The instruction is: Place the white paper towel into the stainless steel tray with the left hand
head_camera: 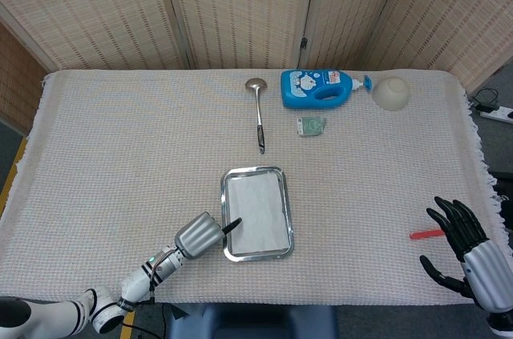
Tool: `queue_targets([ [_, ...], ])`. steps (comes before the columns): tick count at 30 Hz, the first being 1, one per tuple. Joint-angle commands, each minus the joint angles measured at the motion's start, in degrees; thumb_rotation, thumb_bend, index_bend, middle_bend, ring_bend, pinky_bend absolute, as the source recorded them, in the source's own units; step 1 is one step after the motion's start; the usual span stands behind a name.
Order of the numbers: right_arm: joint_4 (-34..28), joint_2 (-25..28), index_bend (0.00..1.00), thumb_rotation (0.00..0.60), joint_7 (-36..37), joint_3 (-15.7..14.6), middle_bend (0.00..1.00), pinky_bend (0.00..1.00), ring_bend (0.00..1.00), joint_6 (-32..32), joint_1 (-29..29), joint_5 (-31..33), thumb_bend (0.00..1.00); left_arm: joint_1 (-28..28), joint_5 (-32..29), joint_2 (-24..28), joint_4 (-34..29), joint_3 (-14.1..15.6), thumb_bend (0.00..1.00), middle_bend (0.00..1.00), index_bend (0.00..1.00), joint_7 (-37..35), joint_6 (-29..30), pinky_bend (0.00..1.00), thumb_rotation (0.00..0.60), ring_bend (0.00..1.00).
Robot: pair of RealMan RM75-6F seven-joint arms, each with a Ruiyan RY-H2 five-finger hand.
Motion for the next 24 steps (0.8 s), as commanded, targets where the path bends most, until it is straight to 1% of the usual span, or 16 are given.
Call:
queue_targets([
  [1, 0.0, 0.0, 0.0, 0.6, -0.1, 0.0, 0.0, 0.0, 0.0, 0.0, 0.0, -0.1, 0.41, 0.4, 0.5, 0.6, -1.0, -0.4, 0.85, 1.0, 0.16, -0.2, 1.6, 1.0, 0.6, 0.99],
  [3, 0.0, -0.1, 0.0, 0.6, -0.1, -0.1, 0.0, 0.0, 0.0, -0.1, 0.0, -0.1, 0.41, 0.7, 0.9, 1.2, -1.8, -0.5, 0.83, 1.0, 0.15, -0.2, 2.8, 1.0, 0.6, 0.99],
  [6, 0.1, -0.1, 0.0, 0.6, -0.2, -0.1, 0.0, 0.0, 0.0, -0.4, 0.1, -0.1, 0.41, 1.9, 2.2, 3.3, -3.7, -1.0, 0.8, 1.0, 0.15, -0.4, 7.2, 1.0, 0.6, 0.96],
  [7, 0.1, -0.1, 0.0, 0.6, -0.2, -0.1, 0.0, 0.0, 0.0, -0.5, 0.2, 0.0, 0.41, 2.6, 2.2, 4.3, -4.7, -1.2, 0.79, 1.0, 0.15, -0.9, 8.9, 1.0, 0.6, 0.94],
  [9, 0.1, -0.2, 0.0, 0.6, -0.3, -0.1, 0.0, 0.0, 0.0, -0.9, 0.3, 0.0, 0.41, 4.1, 1.8, 6.4, -6.7, -1.3, 0.75, 1.0, 0.15, -1.9, 11.2, 0.97, 0.6, 0.85],
  [10, 0.1, -0.3, 0.0, 0.6, -0.4, -0.2, 0.0, 0.0, 0.0, -1.1, 0.4, 0.0, 0.41, 5.2, 1.2, 8.0, -8.3, -1.2, 0.74, 0.98, 0.16, -2.7, 12.4, 0.94, 0.6, 0.79],
  [11, 0.1, -0.3, 0.0, 0.6, -0.5, -0.2, 0.0, 0.0, 0.0, -1.4, 0.5, 0.0, 0.41, 6.1, 0.7, 9.3, -9.7, -1.2, 0.71, 0.93, 0.19, -3.2, 13.3, 0.89, 0.6, 0.72],
  [12, 0.1, -0.4, 0.0, 0.6, -0.6, -0.2, 0.0, 0.0, 0.0, -1.6, 0.6, 0.1, 0.41, 7.0, 0.2, 10.6, -10.9, -1.1, 0.69, 0.88, 0.21, -3.8, 14.3, 0.86, 0.6, 0.69],
  [13, 0.1, -0.5, 0.0, 0.6, -0.8, -0.2, 0.0, 0.0, 0.0, -2.1, 0.8, 0.2, 0.41, 8.3, -0.3, 12.3, -12.4, -0.8, 0.65, 0.81, 0.23, -5.0, 15.8, 0.8, 0.6, 0.63],
  [14, 0.1, -0.6, 0.0, 0.6, -0.9, -0.2, 0.0, 0.0, 0.0, -2.4, 0.9, 0.3, 0.41, 9.4, -0.6, 13.5, -13.3, -0.6, 0.58, 0.71, 0.25, -6.3, 17.0, 0.71, 0.6, 0.56],
  [15, 0.1, -0.7, 0.0, 0.6, -1.1, -0.2, 0.0, 0.0, 0.0, -2.7, 1.0, 0.4, 0.41, 10.4, -0.9, 14.7, -14.1, -0.2, 0.53, 0.65, 0.25, -8.0, 18.1, 0.64, 0.6, 0.52],
  [16, 0.0, -0.9, 0.0, 0.6, -1.4, -0.2, 0.0, 0.0, 0.0, -3.2, 1.1, 0.5, 0.41, 12.0, -1.3, 16.3, -15.1, 0.2, 0.46, 0.56, 0.25, -10.6, 19.9, 0.51, 0.6, 0.45],
  [17, 0.0, -1.0, 0.0, 0.6, -1.6, -0.1, 0.0, 0.0, 0.0, -3.5, 1.2, 0.7, 0.41, 13.3, -1.7, 17.5, -15.6, 0.4, 0.41, 0.49, 0.25, -12.5, 21.4, 0.41, 0.6, 0.39],
  [19, -0.1, -1.3, 0.0, 0.6, -2.3, 0.0, 0.0, 0.0, 0.0, -4.4, 1.4, 1.3, 0.41, 16.4, -2.4, 20.0, -15.6, 0.6, 0.38, 0.43, 0.25, -16.3, 25.7, 0.3, 0.6, 0.33],
  [22, -0.1, -1.9, 0.0, 0.6, -3.4, -0.1, 0.0, 0.0, 0.0, -5.9, 1.7, 1.9, 0.41, 21.1, -5.0, 22.7, -15.1, 0.5, 0.34, 0.38, 0.26, -22.6, 30.8, 0.19, 0.6, 0.25],
  [24, 0.0, -2.3, 0.0, 0.6, -4.0, 0.0, 0.0, 0.0, 0.0, -7.0, 2.0, 2.6, 0.41, 23.6, -6.7, 24.3, -15.2, 0.7, 0.29, 0.32, 0.23, -26.8, 32.4, 0.13, 0.6, 0.17],
])
